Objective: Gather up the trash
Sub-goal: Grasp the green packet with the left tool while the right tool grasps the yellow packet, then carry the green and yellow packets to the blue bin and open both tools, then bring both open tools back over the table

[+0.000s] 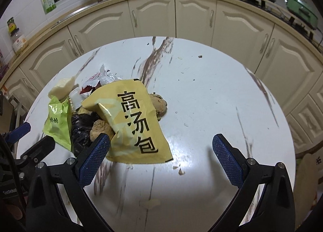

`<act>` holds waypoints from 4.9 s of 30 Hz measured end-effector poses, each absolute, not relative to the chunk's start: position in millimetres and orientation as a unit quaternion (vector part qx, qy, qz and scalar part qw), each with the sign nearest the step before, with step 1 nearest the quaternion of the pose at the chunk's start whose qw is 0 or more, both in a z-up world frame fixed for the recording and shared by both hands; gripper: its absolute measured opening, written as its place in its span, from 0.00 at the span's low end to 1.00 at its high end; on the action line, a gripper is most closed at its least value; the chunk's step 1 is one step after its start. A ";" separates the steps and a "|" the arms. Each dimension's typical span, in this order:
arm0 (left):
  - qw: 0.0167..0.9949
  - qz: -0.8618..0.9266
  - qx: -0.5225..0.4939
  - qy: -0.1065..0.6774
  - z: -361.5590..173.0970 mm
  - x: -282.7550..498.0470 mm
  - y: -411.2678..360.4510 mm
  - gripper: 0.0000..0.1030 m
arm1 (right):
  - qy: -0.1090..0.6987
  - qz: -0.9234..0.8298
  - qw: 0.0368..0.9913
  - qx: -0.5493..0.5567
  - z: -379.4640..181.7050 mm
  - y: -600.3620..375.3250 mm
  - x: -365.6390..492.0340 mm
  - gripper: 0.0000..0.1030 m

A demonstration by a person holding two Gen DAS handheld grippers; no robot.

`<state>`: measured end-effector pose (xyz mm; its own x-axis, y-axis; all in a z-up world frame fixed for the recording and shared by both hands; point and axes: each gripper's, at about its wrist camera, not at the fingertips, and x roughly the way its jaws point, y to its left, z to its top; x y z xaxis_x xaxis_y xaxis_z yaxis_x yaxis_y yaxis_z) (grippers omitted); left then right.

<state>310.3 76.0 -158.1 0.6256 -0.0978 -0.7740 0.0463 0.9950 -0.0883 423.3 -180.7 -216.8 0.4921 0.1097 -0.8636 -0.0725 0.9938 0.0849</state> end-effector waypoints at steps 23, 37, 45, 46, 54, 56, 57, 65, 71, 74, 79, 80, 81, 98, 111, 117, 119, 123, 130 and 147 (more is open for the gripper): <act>0.895 -0.057 -0.054 0.439 -194.9 391.4 74.2 0.37 | 0.506 0.132 0.851 0.045 -224.3 -168.9 428.7 0.37; 0.909 -0.067 -0.066 0.406 -181.3 301.3 102.4 0.22 | 0.492 0.130 0.856 0.089 -207.8 -193.4 392.9 0.36; 0.921 -0.084 -0.057 0.375 -156.2 260.6 92.4 0.21 | 0.471 0.129 0.867 0.095 -187.5 -200.6 371.9 0.36; 0.923 -0.085 -0.055 0.371 -152.7 255.6 90.2 0.21 | 0.469 0.128 0.869 0.096 -185.5 -201.9 369.7 0.36; 0.933 -0.097 -0.039 0.344 -126.7 223.3 71.3 0.21 | 0.447 0.128 0.879 0.106 -168.0 -213.9 348.0 0.36; 0.936 -0.102 -0.032 0.336 -119.5 214.9 63.0 0.21 | 0.439 0.127 0.883 0.110 -163.1 -219.7 341.2 0.36; 0.937 -0.105 -0.029 0.332 -116.8 211.4 58.5 0.21 | 0.435 0.126 0.884 0.112 -160.3 -223.2 338.2 0.36; 0.942 -0.162 0.005 0.294 -89.7 183.3 -6.2 0.21 | 0.392 0.103 0.905 0.130 -127.2 -271.7 305.9 0.36; 0.931 -0.229 0.026 0.283 -87.1 169.2 -78.6 0.21 | 0.358 0.048 0.920 0.150 -101.6 -340.6 271.7 0.36; 0.921 -0.263 0.037 0.284 -86.2 166.9 -117.2 0.21 | 0.350 0.011 0.923 0.161 -97.6 -377.9 253.5 0.36; 0.902 -0.313 0.051 0.293 -94.5 160.8 -178.4 0.21 | 0.349 -0.050 0.917 0.184 -105.2 -436.5 226.2 0.36; 0.897 -0.322 0.054 0.298 -98.6 158.3 -191.0 0.21 | 0.352 -0.061 0.915 0.188 -109.2 -447.5 222.2 0.36; 0.892 -0.330 0.056 0.304 -101.2 160.3 -203.9 0.21 | 0.357 -0.075 0.911 0.194 -115.8 -461.2 217.2 0.36; 0.806 -0.368 0.116 0.448 -197.5 256.9 -361.5 0.21 | 0.467 -0.139 0.821 0.298 -281.7 -599.2 208.4 0.36; 0.768 -0.336 0.156 0.523 -268.0 349.3 -474.0 0.35 | 0.514 -0.132 0.780 0.332 -361.4 -630.4 232.7 0.38; 0.778 -0.316 0.161 0.519 -273.0 356.1 -487.8 0.82 | 0.521 -0.136 0.767 0.348 -379.9 -640.0 235.5 0.51; 0.778 -0.311 0.166 0.520 -274.2 356.5 -489.9 0.82 | 0.520 -0.140 0.766 0.352 -381.5 -641.2 234.9 0.63; 0.784 -0.306 0.169 0.513 -272.8 343.7 -480.1 0.83 | 0.514 -0.155 0.763 0.360 -380.2 -645.9 230.5 0.87; 0.797 -0.316 0.168 0.487 -246.1 312.6 -456.7 0.99 | 0.502 -0.197 0.765 0.352 -355.7 -645.3 216.8 1.00; 0.862 -0.345 0.109 0.357 -116.9 222.5 -286.4 0.99 | 0.385 -0.203 0.851 0.296 -182.3 -576.9 203.2 1.00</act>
